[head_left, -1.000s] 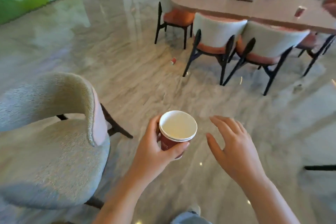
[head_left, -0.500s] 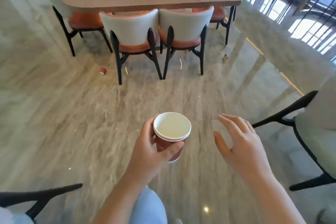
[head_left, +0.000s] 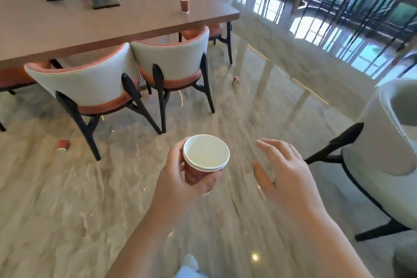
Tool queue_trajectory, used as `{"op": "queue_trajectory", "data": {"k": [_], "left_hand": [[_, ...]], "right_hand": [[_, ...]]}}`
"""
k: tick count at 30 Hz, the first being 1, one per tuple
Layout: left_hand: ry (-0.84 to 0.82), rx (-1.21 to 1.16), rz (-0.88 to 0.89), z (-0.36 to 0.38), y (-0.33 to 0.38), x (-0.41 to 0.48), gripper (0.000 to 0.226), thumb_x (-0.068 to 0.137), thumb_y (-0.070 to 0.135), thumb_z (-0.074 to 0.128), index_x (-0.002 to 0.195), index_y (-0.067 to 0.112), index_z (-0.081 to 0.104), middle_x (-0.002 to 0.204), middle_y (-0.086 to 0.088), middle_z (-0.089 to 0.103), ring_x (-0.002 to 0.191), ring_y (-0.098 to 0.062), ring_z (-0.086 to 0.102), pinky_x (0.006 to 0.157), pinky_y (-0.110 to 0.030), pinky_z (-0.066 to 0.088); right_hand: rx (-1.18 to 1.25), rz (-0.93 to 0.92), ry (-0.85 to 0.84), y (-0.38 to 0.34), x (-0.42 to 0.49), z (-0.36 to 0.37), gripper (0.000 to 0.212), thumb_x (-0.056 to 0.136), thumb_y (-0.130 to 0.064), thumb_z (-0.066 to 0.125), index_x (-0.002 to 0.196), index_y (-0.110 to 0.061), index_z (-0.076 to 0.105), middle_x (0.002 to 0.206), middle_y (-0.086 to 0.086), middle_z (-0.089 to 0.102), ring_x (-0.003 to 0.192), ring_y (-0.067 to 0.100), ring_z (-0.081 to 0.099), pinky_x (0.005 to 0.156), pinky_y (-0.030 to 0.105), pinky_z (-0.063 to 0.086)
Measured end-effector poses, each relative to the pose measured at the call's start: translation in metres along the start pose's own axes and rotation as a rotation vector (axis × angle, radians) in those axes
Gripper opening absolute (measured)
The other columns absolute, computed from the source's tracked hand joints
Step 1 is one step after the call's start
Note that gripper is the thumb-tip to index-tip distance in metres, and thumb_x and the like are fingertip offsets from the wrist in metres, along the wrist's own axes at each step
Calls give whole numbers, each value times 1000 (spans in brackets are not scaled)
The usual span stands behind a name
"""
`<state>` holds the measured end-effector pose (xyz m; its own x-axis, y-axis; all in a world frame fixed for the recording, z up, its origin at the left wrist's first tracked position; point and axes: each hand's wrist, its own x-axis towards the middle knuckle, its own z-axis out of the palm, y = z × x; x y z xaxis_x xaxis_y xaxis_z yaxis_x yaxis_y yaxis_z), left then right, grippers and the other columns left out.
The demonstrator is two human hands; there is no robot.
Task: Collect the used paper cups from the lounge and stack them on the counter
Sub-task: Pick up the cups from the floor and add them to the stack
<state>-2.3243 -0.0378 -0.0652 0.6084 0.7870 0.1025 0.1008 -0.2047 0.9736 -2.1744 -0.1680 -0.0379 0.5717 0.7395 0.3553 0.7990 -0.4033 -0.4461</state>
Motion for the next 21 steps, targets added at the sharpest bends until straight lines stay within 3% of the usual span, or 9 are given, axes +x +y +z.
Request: {"op": "queue_trajectory", "data": {"k": [8, 21], "left_hand": [[-107, -114, -45, 45, -14, 131, 67, 49, 51, 76, 110, 37, 51, 105, 31, 60, 98, 4, 59, 78, -14, 48], [-253, -111, 40, 240, 20, 366, 68, 48, 52, 75, 109, 39, 49, 103, 34, 60, 98, 7, 58, 77, -10, 46]], "right_hand": [[-29, 146, 36, 50, 94, 29, 38, 74, -10, 72, 110, -2, 63, 109, 13, 64, 101, 36, 59, 86, 50, 49], [-50, 269, 150, 256, 281, 0, 36, 77, -11, 70, 111, -1, 62, 110, 14, 64, 104, 35, 57, 88, 47, 47]]}}
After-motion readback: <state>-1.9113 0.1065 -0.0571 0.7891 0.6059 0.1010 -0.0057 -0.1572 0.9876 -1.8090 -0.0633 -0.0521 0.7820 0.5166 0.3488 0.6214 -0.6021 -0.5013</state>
